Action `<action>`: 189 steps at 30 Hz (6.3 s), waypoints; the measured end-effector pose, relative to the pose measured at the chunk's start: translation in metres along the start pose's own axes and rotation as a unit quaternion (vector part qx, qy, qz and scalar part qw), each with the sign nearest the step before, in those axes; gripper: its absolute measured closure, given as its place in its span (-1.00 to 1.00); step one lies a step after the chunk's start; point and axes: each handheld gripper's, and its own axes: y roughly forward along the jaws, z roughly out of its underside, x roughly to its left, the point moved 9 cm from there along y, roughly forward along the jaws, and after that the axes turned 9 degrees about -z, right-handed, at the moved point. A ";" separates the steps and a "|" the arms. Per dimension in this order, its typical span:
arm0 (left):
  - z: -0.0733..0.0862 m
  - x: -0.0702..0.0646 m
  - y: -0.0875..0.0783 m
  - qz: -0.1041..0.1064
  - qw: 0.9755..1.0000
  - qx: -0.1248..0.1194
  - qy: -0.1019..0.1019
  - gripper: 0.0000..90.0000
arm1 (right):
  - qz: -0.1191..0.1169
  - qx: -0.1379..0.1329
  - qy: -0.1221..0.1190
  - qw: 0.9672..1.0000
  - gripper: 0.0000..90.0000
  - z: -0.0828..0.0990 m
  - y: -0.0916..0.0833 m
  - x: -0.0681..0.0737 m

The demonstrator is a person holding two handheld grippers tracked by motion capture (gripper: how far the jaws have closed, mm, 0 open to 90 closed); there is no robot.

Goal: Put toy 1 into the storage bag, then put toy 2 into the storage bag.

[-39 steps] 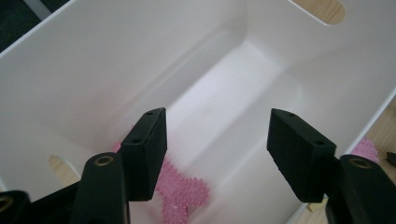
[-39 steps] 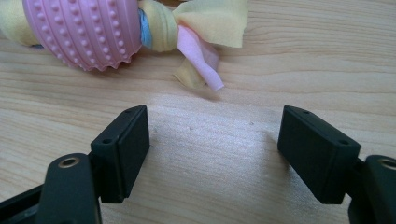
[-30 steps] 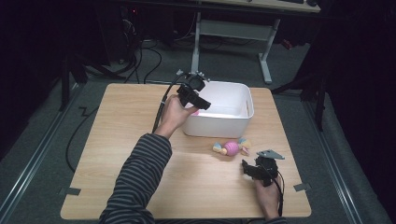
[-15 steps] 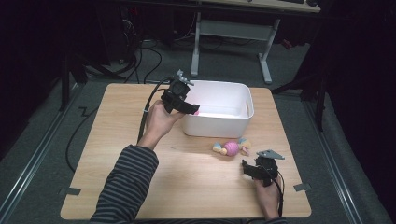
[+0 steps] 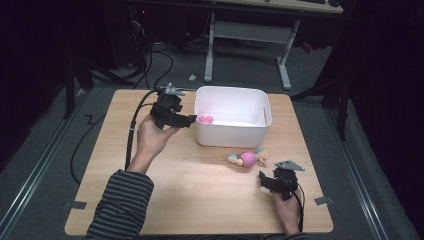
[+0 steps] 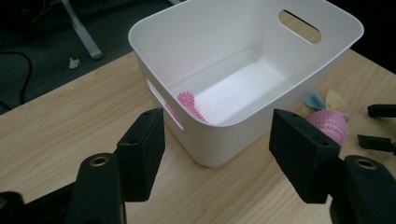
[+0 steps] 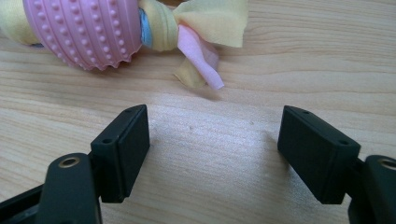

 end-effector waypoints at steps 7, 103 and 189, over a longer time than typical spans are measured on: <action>0.013 0.009 -0.011 -0.003 1.000 -0.010 -0.012 -0.18 | 0.000 0.000 0.000 1.000 -0.45 0.000 0.000 0.000; 0.186 0.005 0.036 -0.033 0.996 0.021 -0.074 -0.21 | -0.003 0.002 -0.003 1.000 -0.45 0.001 -0.001 0.002; 0.201 0.002 0.073 -0.078 0.996 0.031 -0.039 -0.42 | -0.091 0.051 -0.142 0.984 -0.54 -0.066 -0.014 0.065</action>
